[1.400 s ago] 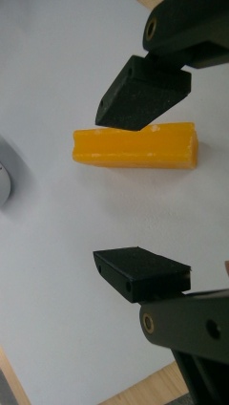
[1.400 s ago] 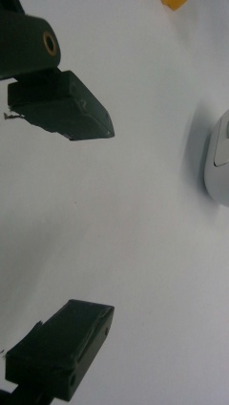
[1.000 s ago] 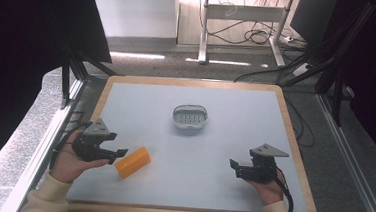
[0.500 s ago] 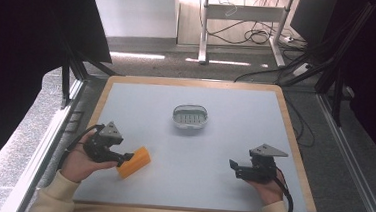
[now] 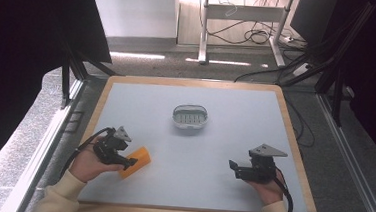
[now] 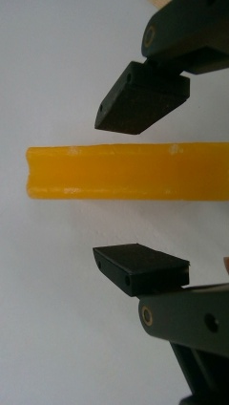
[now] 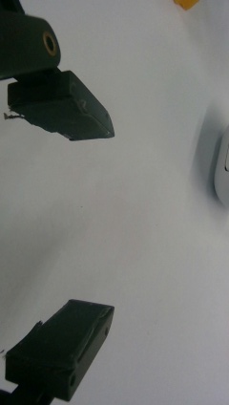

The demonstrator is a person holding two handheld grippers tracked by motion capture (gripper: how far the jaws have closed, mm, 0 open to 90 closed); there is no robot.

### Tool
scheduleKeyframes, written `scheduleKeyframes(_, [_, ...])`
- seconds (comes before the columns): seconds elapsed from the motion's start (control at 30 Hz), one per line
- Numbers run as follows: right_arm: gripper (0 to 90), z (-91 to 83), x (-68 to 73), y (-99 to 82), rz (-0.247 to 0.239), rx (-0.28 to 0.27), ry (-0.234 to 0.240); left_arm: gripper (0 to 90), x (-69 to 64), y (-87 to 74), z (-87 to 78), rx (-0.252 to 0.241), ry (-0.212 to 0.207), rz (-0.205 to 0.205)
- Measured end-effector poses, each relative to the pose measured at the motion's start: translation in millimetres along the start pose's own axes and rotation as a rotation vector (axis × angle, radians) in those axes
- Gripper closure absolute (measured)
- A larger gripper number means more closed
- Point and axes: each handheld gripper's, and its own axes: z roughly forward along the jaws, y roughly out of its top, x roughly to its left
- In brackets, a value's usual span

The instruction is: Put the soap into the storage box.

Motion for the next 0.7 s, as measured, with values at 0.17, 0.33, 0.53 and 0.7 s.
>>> scheduleKeyframes(0.17, [14.5, 0.8, -0.2, -0.3, -0.003, 0.003, 0.004, 35.1, -2.3, 1.1, 7.8, 0.038, -0.004, 0.006])
scheduleKeyframes(0.33, [14.5, 1.0, 0.0, -0.3, -0.011, 0.008, 0.0, 38.4, -3.2, 3.7, 17.1, 0.083, -0.016, -0.001])
scheduleKeyframes(0.53, [14.5, 0.8, -0.3, -0.3, -0.015, 0.013, -0.006, 42.2, -3.0, 6.9, 26.0, 0.129, -0.015, -0.001])
scheduleKeyframes(0.7, [14.5, 0.9, 0.2, -0.3, -0.023, 0.014, -0.008, 44.9, -2.4, 8.1, 30.4, 0.15, -0.013, -0.002])
